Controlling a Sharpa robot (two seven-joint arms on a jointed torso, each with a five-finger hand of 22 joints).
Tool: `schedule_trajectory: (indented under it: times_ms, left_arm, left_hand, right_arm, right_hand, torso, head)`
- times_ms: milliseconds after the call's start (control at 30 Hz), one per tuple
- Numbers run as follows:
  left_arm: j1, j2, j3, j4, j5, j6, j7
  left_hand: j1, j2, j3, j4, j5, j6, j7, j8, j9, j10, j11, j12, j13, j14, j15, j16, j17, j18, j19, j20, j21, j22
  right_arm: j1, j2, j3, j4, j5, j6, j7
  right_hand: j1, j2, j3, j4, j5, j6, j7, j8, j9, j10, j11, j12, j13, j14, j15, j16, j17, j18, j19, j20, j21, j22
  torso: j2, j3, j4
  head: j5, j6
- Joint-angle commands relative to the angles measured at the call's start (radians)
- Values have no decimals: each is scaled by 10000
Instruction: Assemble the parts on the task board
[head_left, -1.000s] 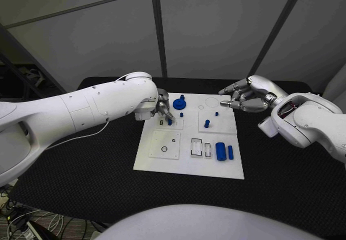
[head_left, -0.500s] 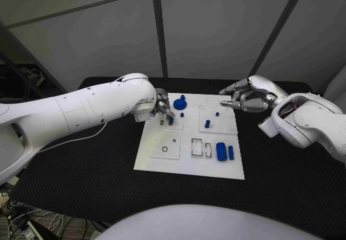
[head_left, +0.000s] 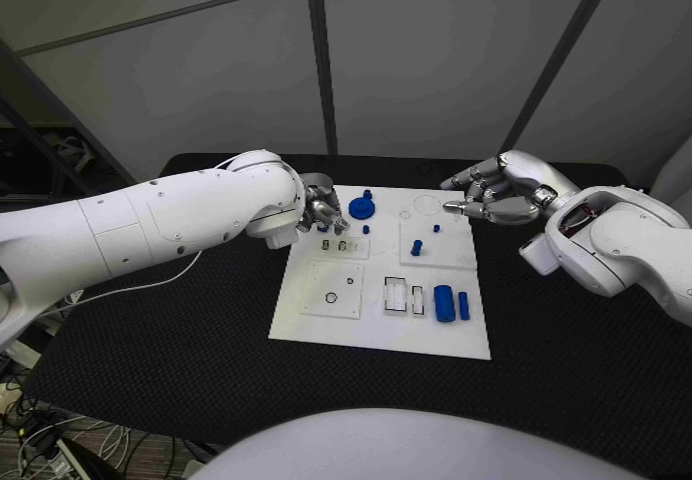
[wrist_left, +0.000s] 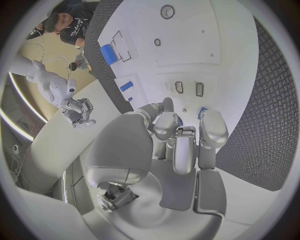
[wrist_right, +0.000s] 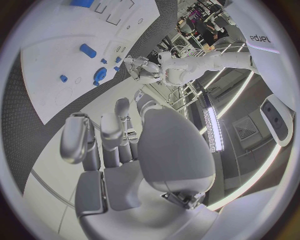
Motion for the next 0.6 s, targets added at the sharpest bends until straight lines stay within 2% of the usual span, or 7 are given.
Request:
schedule_trajectory:
  times_ms: [33,333,433,467,533,567,600]
  left_arm:
    - [-40,-142,0,181,-180,-1169,545]
    - [-117,-391,0,291,-201,-1544,805]
    - [-118,-494,11,292,-28,-1616,911]
    - [-115,-532,21,269,52,-1644,956]
    - [-105,-596,59,192,198,-1722,1052]
    - [-98,-630,86,133,262,-1771,1106]
    - [-92,-666,116,70,314,-1816,1157]
  left_hand:
    - [-94,-1,804,-736,5,42,-19,56,16,278,-74,65,9,901,-65,71,1955,-6,75,-7,60,18]
    - [-250,-71,885,-784,-182,25,-13,54,22,265,-65,-104,-72,874,-74,-2,1836,27,-11,-14,-41,-99]
    - [-425,-285,920,-838,-300,-202,21,-66,-21,-20,-28,-1320,-638,781,-76,-228,1491,112,-269,-13,-339,-451]
    - [-503,-383,918,-854,-699,-363,19,-177,-93,-243,-17,-2223,-1077,748,-69,-308,1380,136,-367,2,-464,-583]
    - [-576,-411,895,-856,-1743,-441,0,-358,-313,-527,-18,-3288,-1630,698,-46,-439,1202,188,-540,20,-702,-826]
    - [-635,-433,851,-825,-2341,-446,17,-485,-496,-790,17,-4165,-2072,630,-25,-606,971,243,-728,39,-947,-1092]
    - [-730,-509,776,-780,-2743,-452,80,-603,-671,-994,79,-4910,-2463,590,3,-711,833,275,-838,60,-1107,-1257]
  right_arm:
    - [20,-18,7,13,-14,33,66]
    - [20,-39,7,24,-14,26,73]
    - [20,-43,7,20,-14,23,74]
    - [20,-42,7,17,-14,21,75]
    - [20,-42,7,11,-14,18,74]
    - [20,-43,7,10,-14,16,73]
    - [20,-44,7,9,-14,15,72]
  right_hand:
    - [-103,-25,-4,41,39,52,-19,-33,-11,79,17,35,-4,102,-2,-22,9,107,78,-10,-53,8]
    - [-103,-25,-4,41,39,52,-19,-33,-11,79,17,35,-4,102,-2,-22,9,107,78,-10,-53,8]
    - [-103,-25,-4,41,39,52,-19,-33,-11,79,17,35,-4,102,-2,-22,9,107,78,-10,-53,8]
    - [-103,-25,-4,41,39,52,-19,-33,-11,79,17,35,-4,102,-2,-22,9,107,78,-10,-53,8]
    - [-103,-25,-4,41,39,52,-19,-33,-11,79,17,35,-4,102,-2,-22,9,107,78,-10,-53,8]
    - [-103,-25,-4,41,39,52,-19,-33,-11,79,17,35,-4,102,-2,-22,9,107,78,-10,-53,8]
    - [-103,-25,-4,41,39,52,-19,-33,-11,79,17,35,-4,102,-2,-22,9,107,78,-10,-53,8]
  torso:
    - [-7,5,3]
    - [-5,-8,-27]
    - [1,-7,-28]
    - [3,-3,-26]
    - [7,-2,-18]
    - [9,0,-17]
    - [12,4,-13]
  head:
    - [23,25]
    - [5,97]
    - [-15,138]
    - [-12,151]
    - [-24,183]
    - [-29,189]
    - [-33,197]
